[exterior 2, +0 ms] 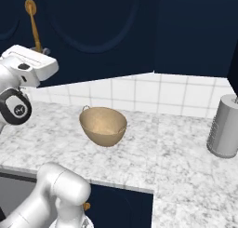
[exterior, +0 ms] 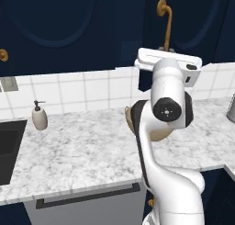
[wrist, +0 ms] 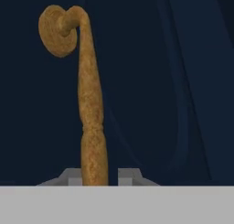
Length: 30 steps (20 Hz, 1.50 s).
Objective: Open the cabinet, pick up the bread from the cabinet and place it in the basket. Then move the basket to the dining counter.
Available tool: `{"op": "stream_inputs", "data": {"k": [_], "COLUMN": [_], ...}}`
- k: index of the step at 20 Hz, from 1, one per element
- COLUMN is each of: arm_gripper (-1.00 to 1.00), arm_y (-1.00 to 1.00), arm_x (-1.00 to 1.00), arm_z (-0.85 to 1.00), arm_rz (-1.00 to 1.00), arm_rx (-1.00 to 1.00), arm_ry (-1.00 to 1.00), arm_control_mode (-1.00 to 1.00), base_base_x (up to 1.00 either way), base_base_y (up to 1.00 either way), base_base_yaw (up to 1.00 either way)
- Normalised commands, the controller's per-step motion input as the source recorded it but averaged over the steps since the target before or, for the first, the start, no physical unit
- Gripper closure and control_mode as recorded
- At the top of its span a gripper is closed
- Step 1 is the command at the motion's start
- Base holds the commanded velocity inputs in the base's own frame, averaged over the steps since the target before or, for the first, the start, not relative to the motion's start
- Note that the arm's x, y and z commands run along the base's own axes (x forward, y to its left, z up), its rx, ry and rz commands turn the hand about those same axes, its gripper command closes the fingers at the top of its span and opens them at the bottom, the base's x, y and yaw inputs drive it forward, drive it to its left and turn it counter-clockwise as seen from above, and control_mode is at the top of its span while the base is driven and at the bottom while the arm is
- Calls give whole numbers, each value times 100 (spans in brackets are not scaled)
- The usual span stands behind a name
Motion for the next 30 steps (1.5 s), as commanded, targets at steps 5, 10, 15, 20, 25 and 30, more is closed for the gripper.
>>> {"op": "stream_inputs", "data": {"k": [5, 10, 15, 20, 25, 30], "arm_gripper": [100, 100, 100, -100, -100, -100], "arm_y": [-41, -49, -47, -28, -1, 66], "arm_x": [-49, -53, -65, -45, -41, -74], "arm_z": [8, 2, 2, 0, 0, 0], "arm_rz": [-1, 0, 0, 0, 0, 0], "arm_rx": [3, 6, 7, 3, 0, 0], "arm_ry": [0, 0, 0, 0, 0, 1], "arm_control_mode": [-100, -100, -100, -100, -100, -100], "base_base_x": [0, 0, 0, 0, 0, 0], "base_base_y": [0, 0, 0, 0, 0, 0], "base_base_yaw": [0, 0, 0, 0, 0, 0]}}
